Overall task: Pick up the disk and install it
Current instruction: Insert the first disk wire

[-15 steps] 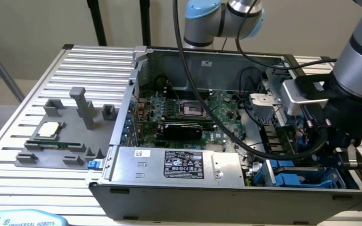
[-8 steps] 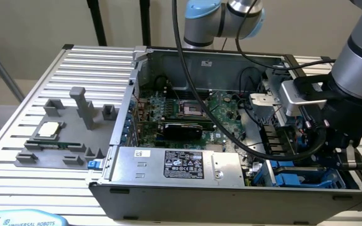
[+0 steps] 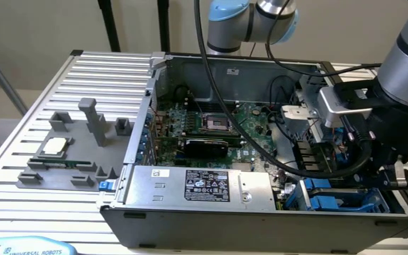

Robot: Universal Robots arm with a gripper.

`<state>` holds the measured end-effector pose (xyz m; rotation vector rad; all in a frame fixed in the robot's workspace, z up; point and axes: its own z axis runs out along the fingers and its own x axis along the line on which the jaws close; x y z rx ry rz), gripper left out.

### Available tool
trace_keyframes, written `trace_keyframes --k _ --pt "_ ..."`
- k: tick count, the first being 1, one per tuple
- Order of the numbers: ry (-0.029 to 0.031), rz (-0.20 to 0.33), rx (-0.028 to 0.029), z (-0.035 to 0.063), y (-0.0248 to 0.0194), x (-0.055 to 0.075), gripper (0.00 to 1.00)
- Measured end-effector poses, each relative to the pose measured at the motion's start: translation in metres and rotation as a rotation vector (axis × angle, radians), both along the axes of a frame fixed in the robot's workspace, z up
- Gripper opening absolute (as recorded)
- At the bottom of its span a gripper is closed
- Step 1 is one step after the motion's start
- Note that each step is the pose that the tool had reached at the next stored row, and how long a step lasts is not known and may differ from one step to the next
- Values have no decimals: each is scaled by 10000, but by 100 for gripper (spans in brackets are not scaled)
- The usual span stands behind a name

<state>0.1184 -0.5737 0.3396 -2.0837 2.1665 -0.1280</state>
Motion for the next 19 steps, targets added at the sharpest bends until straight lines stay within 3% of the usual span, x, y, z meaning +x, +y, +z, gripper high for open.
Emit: trace_keyframes --k 11,14,16,19 --pt "-4 -1 1 340 0 -13 25" --pt "-16 1 4 357 0 -59 25" --pt "-36 -1 2 357 -1 -169 25" --pt "-47 1 1 337 7 -169 25"
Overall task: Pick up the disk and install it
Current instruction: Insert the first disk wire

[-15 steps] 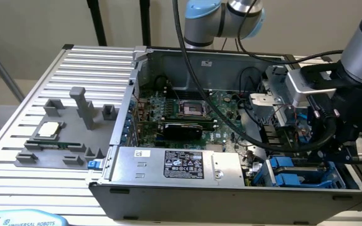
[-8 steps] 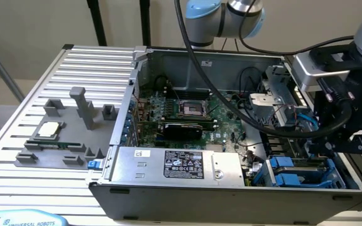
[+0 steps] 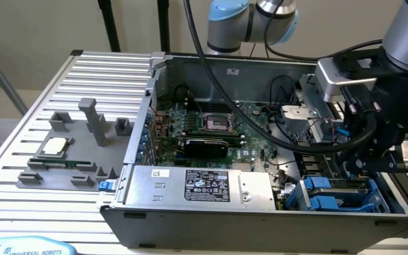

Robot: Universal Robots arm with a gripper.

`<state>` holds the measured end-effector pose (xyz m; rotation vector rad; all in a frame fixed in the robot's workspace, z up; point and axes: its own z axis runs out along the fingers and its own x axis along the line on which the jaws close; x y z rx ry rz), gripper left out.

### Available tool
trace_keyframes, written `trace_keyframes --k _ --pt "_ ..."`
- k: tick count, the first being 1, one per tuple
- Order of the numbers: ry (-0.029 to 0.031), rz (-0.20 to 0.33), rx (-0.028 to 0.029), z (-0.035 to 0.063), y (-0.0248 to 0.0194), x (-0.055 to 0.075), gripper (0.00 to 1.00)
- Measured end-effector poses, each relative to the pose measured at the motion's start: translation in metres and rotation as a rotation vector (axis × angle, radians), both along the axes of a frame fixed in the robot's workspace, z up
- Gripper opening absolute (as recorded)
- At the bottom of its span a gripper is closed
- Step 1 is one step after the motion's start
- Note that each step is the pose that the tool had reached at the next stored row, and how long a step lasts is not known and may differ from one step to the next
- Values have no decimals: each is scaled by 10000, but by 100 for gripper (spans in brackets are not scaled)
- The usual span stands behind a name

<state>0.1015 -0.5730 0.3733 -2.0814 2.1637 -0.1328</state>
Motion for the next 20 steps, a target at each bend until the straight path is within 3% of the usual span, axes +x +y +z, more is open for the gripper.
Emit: trace_keyframes --k 13,15,20 --pt "-3 -1 1 -69 16 27 25" --pt "-3 0 -1 -76 16 28 16" --pt "-3 0 -3 -91 16 28 16"
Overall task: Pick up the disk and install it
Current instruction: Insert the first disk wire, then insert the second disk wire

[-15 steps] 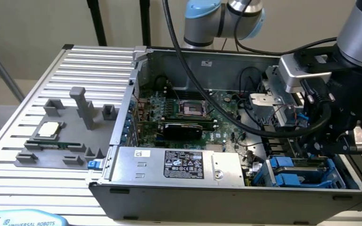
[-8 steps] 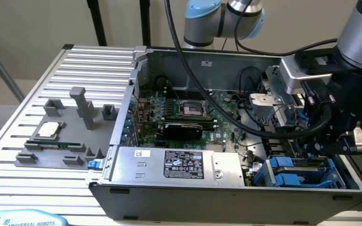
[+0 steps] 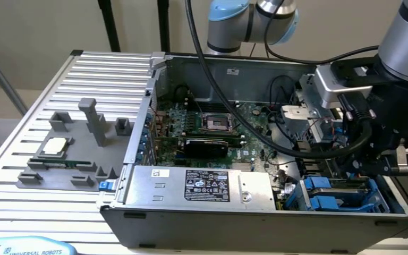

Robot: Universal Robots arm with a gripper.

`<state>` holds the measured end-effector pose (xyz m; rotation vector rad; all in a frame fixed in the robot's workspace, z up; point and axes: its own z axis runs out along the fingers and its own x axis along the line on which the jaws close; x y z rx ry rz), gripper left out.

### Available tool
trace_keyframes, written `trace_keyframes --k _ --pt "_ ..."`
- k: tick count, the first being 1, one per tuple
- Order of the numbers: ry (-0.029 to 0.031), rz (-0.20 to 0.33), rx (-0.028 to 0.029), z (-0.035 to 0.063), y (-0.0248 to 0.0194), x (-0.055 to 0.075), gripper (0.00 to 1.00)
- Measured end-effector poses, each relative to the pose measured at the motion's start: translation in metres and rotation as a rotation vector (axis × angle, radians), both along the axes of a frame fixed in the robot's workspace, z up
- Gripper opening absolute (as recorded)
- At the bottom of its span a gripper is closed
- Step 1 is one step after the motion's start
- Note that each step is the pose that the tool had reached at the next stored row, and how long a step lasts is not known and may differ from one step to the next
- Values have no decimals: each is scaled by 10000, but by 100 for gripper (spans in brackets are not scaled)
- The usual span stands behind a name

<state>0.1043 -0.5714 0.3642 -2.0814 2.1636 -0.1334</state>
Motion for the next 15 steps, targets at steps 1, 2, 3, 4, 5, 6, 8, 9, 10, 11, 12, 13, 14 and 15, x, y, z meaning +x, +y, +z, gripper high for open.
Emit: trace_keyframes --k 1,2,3,4,5,6,8,9,10,11,12,13,14,15 --pt "-3 0 0 -1 0 -2 16" --pt "-11 5 3 -2 0 -10 16" --pt "-24 13 4 -3 0 -28 16" --pt "-46 22 3 -3 0 -52 16" --pt "-72 32 2 -2 0 -74 16" --pt "-102 43 3 -4 0 -95 16" --pt "-182 71 4 -19 0 -120 16" --pt "-227 83 3 -31 0 -123 16" --pt "-263 95 2 -44 0 -123 16" --pt "-294 108 1 -58 0 -123 16" --pt "-323 123 1 -75 0 -123 16" --pt "-344 135 2 -92 0 -123 16" --pt "-358 144 1 -109 0 -124 16" --pt "-372 149 2 -127 0 -128 16"
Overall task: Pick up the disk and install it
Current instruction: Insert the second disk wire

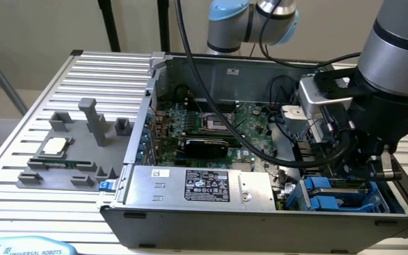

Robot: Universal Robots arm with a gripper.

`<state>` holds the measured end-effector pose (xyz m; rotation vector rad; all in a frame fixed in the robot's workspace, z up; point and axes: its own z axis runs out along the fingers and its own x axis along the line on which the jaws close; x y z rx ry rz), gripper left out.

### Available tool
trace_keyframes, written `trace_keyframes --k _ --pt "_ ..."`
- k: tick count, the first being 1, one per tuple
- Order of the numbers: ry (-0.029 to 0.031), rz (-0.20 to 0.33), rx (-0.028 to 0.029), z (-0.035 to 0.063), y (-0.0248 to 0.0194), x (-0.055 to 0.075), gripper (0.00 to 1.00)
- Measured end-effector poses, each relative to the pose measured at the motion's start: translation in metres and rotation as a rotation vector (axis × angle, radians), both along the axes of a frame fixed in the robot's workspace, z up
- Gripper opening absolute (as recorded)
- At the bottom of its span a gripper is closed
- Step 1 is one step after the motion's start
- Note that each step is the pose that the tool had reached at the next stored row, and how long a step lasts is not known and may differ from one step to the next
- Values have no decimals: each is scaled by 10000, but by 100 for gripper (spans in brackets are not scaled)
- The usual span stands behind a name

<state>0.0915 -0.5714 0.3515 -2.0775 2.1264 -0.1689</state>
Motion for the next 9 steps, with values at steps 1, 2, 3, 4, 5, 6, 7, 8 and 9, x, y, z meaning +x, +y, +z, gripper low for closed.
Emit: trace_keyframes --k 1,2,3,4,5,6,7,8,9 --pt "-7 4 1 -12 0 -4 16" --pt "-12 10 0 -25 0 -6 16" --pt "-14 13 1 -35 0 -6 16" --pt "-16 16 -1 -41 0 -5 16" --pt "-16 16 -1 -46 0 -6 16" --pt "-18 15 0 -52 0 -7 16" --pt "-19 16 1 -59 0 -7 16" --pt "-21 16 0 -66 0 -6 16" --pt "-22 16 1 -74 0 -6 16"
